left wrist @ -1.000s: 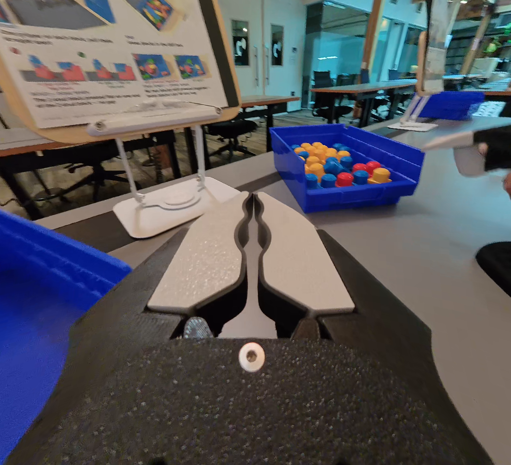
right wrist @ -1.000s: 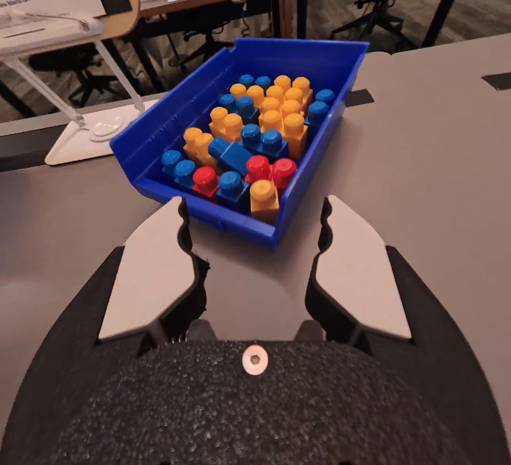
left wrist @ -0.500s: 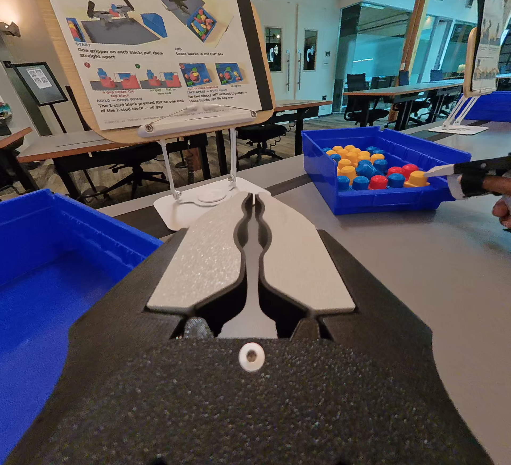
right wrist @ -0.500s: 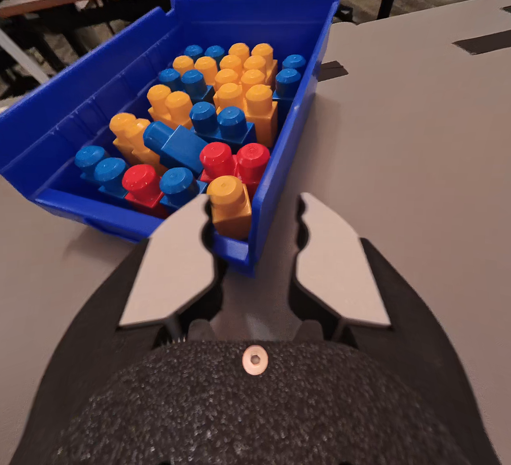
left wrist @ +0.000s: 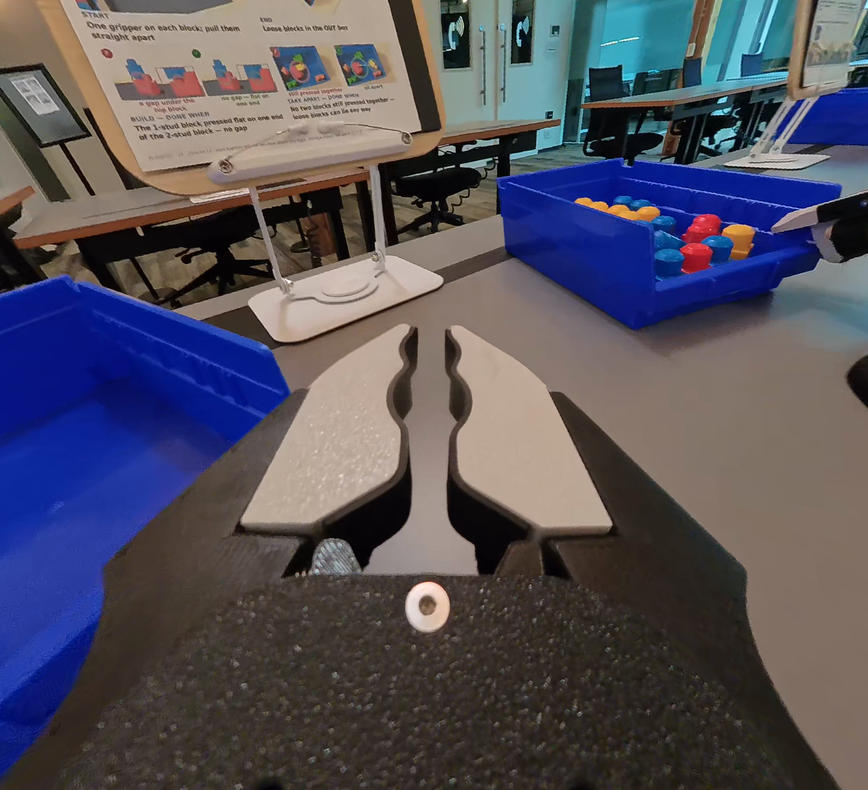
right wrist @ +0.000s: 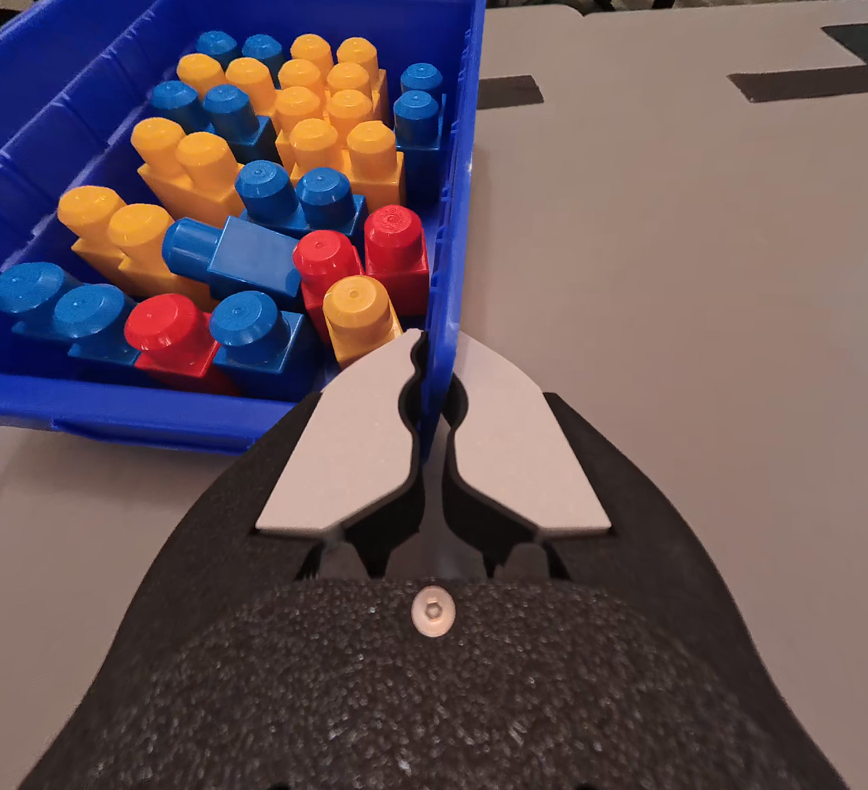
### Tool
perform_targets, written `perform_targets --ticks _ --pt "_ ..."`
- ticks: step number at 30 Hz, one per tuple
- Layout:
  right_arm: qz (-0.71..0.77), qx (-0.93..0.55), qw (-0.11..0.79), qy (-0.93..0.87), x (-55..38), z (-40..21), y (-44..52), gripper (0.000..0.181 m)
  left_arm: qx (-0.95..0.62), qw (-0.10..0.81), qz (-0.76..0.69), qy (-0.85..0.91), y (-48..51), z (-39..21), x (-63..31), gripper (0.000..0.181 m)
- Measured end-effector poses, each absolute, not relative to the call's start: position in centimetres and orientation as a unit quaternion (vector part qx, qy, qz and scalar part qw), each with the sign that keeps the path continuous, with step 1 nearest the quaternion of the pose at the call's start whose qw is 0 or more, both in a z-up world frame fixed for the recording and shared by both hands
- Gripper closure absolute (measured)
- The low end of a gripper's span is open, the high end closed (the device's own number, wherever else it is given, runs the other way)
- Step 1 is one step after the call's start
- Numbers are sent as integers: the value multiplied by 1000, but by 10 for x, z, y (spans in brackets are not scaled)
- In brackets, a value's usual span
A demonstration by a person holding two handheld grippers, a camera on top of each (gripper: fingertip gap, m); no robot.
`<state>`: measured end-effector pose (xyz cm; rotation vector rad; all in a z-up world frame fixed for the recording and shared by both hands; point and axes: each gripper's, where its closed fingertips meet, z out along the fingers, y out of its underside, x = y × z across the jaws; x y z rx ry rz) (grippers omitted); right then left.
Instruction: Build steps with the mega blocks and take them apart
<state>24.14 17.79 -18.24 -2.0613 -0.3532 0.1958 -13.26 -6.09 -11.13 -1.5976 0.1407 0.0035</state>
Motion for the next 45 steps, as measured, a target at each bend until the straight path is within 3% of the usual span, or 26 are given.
perform_targets --ticks 13,24,29,33,36,41,45 --pt "192 -834 488 -169 225 -165 96 178 -726 671 -118 96 -99 -118 -31 152" --pt "212 -838 474 -171 167 -175 76 178 -741 649 -126 116 -103 -136 2 150" --pt "196 -835 478 -191 129 -178 77 177 -729 683 -22 37 -109 -119 -62 147" --pt "203 -830 477 -207 94 -178 82 178 -704 690 142 -92 -141 -100 -182 139" --pt "207 -823 483 -217 71 -179 83 177 -711 646 216 -174 -167 -104 -269 130" --pt "257 -798 495 -229 59 -161 70 150 -768 559 174 -261 -161 -153 -356 109" --pt "270 -784 514 -219 85 -143 60 145 -794 535 99 -269 -137 -179 -364 127"
